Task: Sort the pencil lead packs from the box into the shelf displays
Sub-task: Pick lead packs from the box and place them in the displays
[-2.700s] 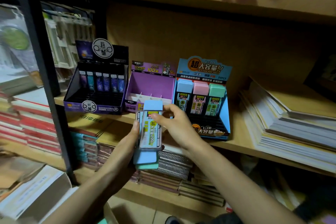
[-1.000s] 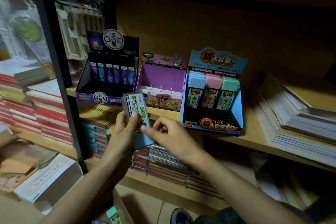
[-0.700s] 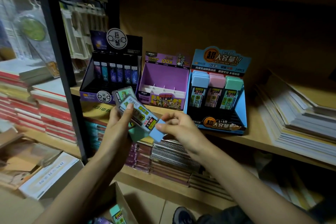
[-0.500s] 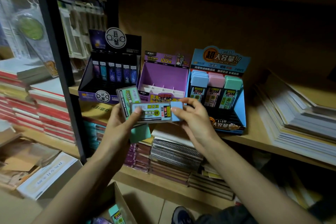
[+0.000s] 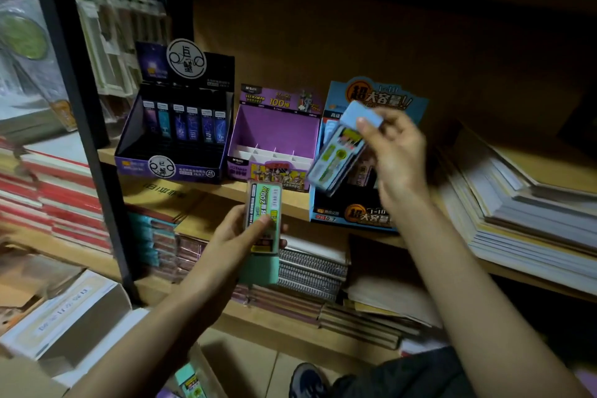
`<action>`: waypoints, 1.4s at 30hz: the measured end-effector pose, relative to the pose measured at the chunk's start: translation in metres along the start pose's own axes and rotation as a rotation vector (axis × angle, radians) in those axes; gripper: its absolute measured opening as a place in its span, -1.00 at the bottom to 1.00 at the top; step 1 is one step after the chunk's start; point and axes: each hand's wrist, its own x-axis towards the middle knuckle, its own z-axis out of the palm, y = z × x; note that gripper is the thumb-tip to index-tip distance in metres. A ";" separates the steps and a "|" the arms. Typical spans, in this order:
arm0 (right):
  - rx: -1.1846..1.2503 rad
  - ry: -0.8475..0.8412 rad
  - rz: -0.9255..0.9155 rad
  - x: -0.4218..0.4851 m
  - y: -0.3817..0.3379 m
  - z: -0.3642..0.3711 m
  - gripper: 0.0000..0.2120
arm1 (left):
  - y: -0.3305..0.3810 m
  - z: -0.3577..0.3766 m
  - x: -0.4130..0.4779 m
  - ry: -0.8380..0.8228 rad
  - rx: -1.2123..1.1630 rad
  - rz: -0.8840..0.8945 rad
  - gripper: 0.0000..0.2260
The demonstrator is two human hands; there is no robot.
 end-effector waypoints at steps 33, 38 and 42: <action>-0.760 -0.046 -0.369 0.008 0.039 -0.010 -0.70 | 0.029 0.004 0.009 0.096 -0.176 0.065 -0.84; 0.017 -0.477 0.331 -0.031 0.023 -0.006 -0.51 | 0.062 0.034 0.028 0.200 -0.496 0.125 -0.91; 0.225 -0.454 0.375 -0.050 0.027 0.006 -0.82 | 0.063 0.063 0.039 0.193 -0.567 0.124 -0.92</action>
